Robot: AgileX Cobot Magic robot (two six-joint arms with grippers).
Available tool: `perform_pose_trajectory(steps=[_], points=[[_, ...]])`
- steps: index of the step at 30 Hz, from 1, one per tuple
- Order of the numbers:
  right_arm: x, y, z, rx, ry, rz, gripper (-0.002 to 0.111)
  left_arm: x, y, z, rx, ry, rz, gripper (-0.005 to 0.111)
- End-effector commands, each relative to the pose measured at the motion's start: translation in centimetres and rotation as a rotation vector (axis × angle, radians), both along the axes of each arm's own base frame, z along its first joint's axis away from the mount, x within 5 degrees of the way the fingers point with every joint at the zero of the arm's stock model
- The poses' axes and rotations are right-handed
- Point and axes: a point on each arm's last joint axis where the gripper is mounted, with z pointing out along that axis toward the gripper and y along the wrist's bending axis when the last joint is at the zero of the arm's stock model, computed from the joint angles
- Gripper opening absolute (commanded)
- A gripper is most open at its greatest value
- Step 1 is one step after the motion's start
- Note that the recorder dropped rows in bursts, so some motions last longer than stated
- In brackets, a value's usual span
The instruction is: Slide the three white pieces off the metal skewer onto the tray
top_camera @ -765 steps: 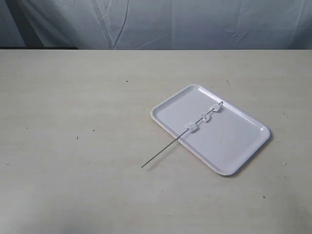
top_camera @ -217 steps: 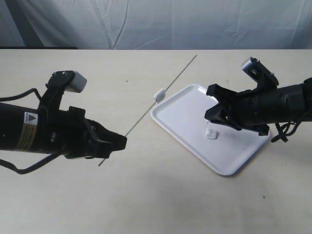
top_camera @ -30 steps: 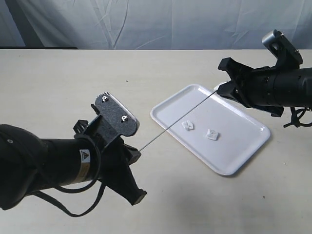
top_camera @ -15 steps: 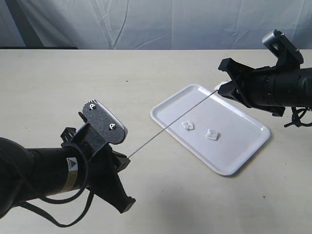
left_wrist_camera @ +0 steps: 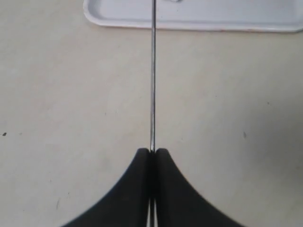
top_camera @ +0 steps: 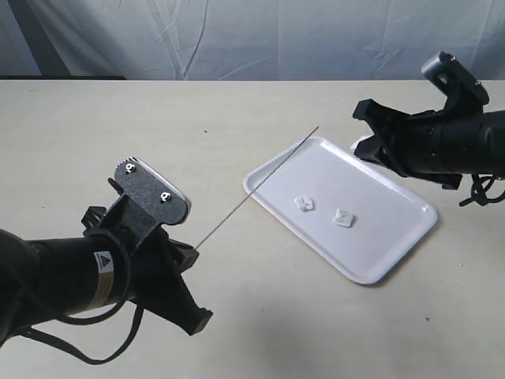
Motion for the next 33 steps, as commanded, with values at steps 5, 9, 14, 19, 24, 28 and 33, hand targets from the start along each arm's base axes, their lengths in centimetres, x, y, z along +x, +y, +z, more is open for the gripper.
perform_pose_trajectory(steps=[5, 9, 14, 19, 24, 28, 33], points=[[0.2, 1.0, -4.0, 0.037, 0.136, 0.118, 0.001, 0.5, -1.2, 1.6, -0.061, -0.029, -0.044, 0.000], [0.3, 0.8, -4.1, 0.014, 0.136, 0.095, 0.033, 1.7, -1.2, 1.5, -0.064, -0.018, -0.018, 0.000], [0.1, 0.9, -2.8, 0.039, 0.095, 0.112, 0.041, 4.5, -2.8, 1.0, -0.107, 0.035, -0.050, 0.000], [-1.4, 0.5, 1.6, -0.075, -0.079, 0.225, 0.041, 7.7, -5.4, 1.4, -0.099, -0.017, -0.096, 0.000], [-4.4, -0.1, 7.1, -0.105, -0.226, 0.260, 0.041, 10.9, -7.7, -1.0, -0.124, 0.054, -0.108, 0.000], [-6.3, -0.6, 10.1, -0.103, -0.339, 0.237, 0.041, 10.8, -8.1, -3.4, -0.100, 0.130, -0.125, 0.000], [-7.4, -0.9, 11.5, -0.094, -0.395, 0.223, 0.041, 10.6, -8.2, -4.5, -0.096, 0.182, -0.125, 0.000]])
